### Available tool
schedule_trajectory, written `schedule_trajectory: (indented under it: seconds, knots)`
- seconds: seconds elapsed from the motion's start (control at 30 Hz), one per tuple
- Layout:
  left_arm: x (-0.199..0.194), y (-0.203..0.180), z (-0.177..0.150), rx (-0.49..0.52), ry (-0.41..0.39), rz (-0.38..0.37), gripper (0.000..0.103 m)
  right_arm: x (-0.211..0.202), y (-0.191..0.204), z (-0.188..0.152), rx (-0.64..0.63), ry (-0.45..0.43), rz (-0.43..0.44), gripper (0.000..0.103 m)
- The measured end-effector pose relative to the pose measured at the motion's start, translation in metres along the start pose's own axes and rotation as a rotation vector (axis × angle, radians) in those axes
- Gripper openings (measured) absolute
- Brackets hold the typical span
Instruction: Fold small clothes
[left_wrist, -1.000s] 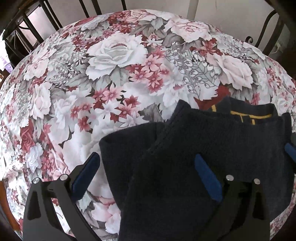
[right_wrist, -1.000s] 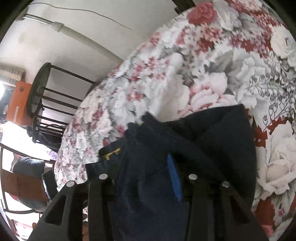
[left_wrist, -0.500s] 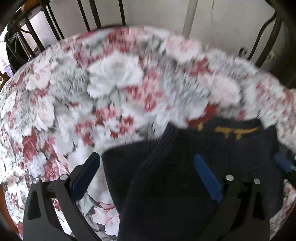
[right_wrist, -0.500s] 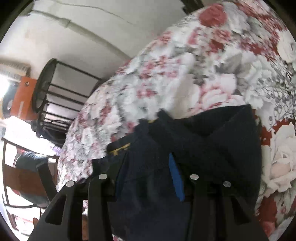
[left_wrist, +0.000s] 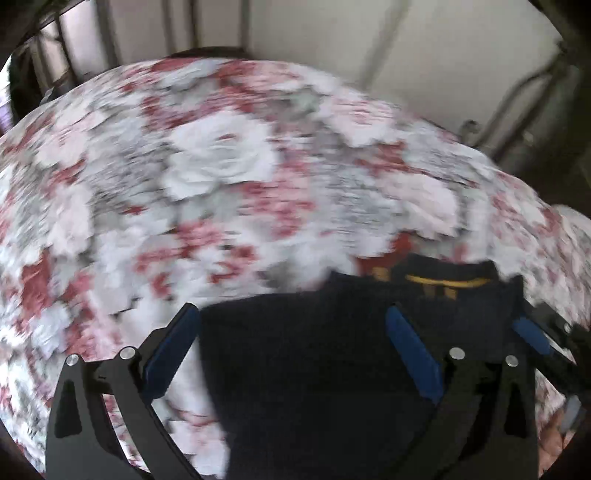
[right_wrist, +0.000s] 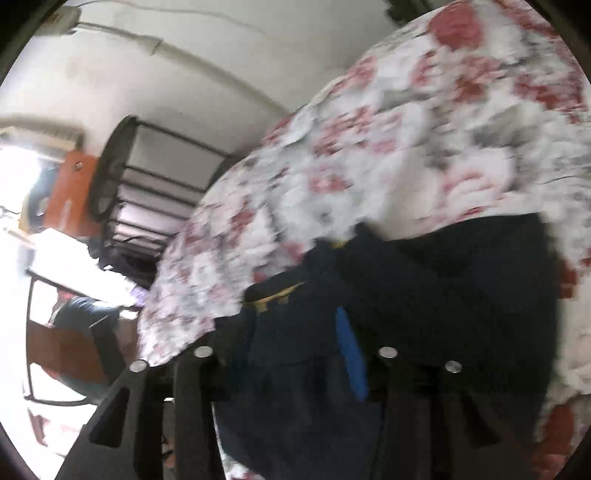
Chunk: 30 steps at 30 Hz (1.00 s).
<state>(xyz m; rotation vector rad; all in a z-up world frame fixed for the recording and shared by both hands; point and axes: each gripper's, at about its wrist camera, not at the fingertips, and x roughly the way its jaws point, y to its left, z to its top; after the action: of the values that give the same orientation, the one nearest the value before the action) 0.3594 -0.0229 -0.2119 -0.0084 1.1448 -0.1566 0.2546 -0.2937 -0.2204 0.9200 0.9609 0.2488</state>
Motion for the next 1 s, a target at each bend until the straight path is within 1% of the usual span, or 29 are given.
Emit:
schedule_trajectory:
  seconds: [0.03,0.07,0.1,0.13,0.17,0.2,0.23,0.27,0.3,0.37,0.4,0.47,0.53,0.57,0.6,0.63,0.67,0.7,0.73,0.77,0.83,0.9,0.93,0.97,1.0]
  knots:
    - [0.006,-0.005,-0.001,0.028,0.014,0.033,0.098,0.003,-0.001,-0.001,0.001,0.008,-0.011,0.055]
    - [0.013,-0.005,-0.003,0.043,0.032,0.089,0.098,0.006,-0.007,-0.002,0.010,0.007,-0.044,0.056]
    - [0.024,-0.002,-0.006,0.044,0.067,0.170,0.098,0.006,-0.017,-0.002,0.034,-0.005,-0.079,0.050]
    - [0.032,0.007,-0.007,0.016,0.097,0.200,0.099,0.002,-0.030,-0.002,0.084,-0.032,-0.069,0.044]
    - [0.034,0.016,-0.008,-0.028,0.112,0.165,0.099,-0.005,-0.044,-0.001,0.147,-0.061,-0.050,0.035]
    - [0.034,0.028,-0.007,-0.093,0.130,0.113,0.099,-0.014,-0.053,0.002,0.189,-0.092,-0.051,0.030]
    - [0.030,0.041,-0.005,-0.162,0.130,0.087,0.099,-0.025,-0.057,0.005,0.208,-0.132,-0.061,0.030]
    - [0.024,0.046,-0.002,-0.186,0.104,0.092,0.099,-0.031,-0.056,0.007,0.207,-0.152,-0.078,0.031]
    - [0.017,0.047,0.001,-0.179,0.073,0.109,0.099,-0.038,-0.049,0.008,0.184,-0.171,-0.099,0.039]
    - [0.008,0.042,0.003,-0.143,0.032,0.128,0.099,-0.036,-0.031,0.007,0.118,-0.159,-0.097,0.047]
    - [0.005,0.036,0.003,-0.117,0.019,0.128,0.099,-0.032,-0.023,0.006,0.096,-0.141,-0.084,0.047]
    - [0.005,0.023,0.002,-0.062,0.029,0.136,0.099,-0.017,-0.006,-0.001,0.047,-0.073,-0.046,0.048]
    - [0.017,0.012,-0.003,-0.002,0.078,0.215,0.099,-0.001,0.003,-0.010,0.014,-0.008,-0.039,0.052]
    - [0.027,0.010,-0.007,0.023,0.123,0.241,0.099,0.005,0.002,-0.013,0.011,0.018,-0.058,0.058]
    - [0.031,0.010,-0.011,0.002,0.139,0.225,0.099,0.013,-0.006,-0.017,0.017,0.053,-0.105,0.057]
    - [0.033,0.012,-0.010,-0.037,0.152,0.203,0.099,0.013,-0.013,-0.020,0.031,0.052,-0.109,0.052]
    - [0.033,0.014,-0.008,-0.059,0.165,0.187,0.099,0.008,-0.020,-0.021,0.066,0.036,-0.100,0.044]
    - [0.030,0.015,-0.006,-0.071,0.168,0.170,0.098,0.002,-0.023,-0.021,0.109,0.034,-0.095,0.043]
    - [0.021,0.014,-0.002,-0.071,0.135,0.154,0.098,-0.003,-0.020,-0.021,0.119,0.028,-0.091,0.046]
    - [0.013,0.016,-0.002,-0.064,0.107,0.149,0.098,-0.010,-0.014,-0.021,0.095,0.013,-0.090,0.048]
    - [0.001,0.009,-0.007,-0.034,0.080,0.126,0.098,-0.023,0.009,-0.023,-0.003,-0.014,-0.119,0.051]
    - [0.000,-0.008,-0.012,0.002,0.106,0.101,0.098,-0.028,0.029,-0.029,-0.098,-0.013,-0.156,0.055]
    - [0.001,-0.013,-0.016,0.021,0.126,0.098,0.098,-0.028,0.041,-0.035,-0.167,0.003,-0.198,0.056]
    - [0.001,-0.016,-0.022,0.038,0.140,0.099,0.098,-0.030,0.041,-0.039,-0.206,0.012,-0.232,0.060]
    - [0.002,-0.021,-0.026,0.060,0.153,0.106,0.098,-0.027,0.046,-0.045,-0.268,0.029,-0.308,0.065]
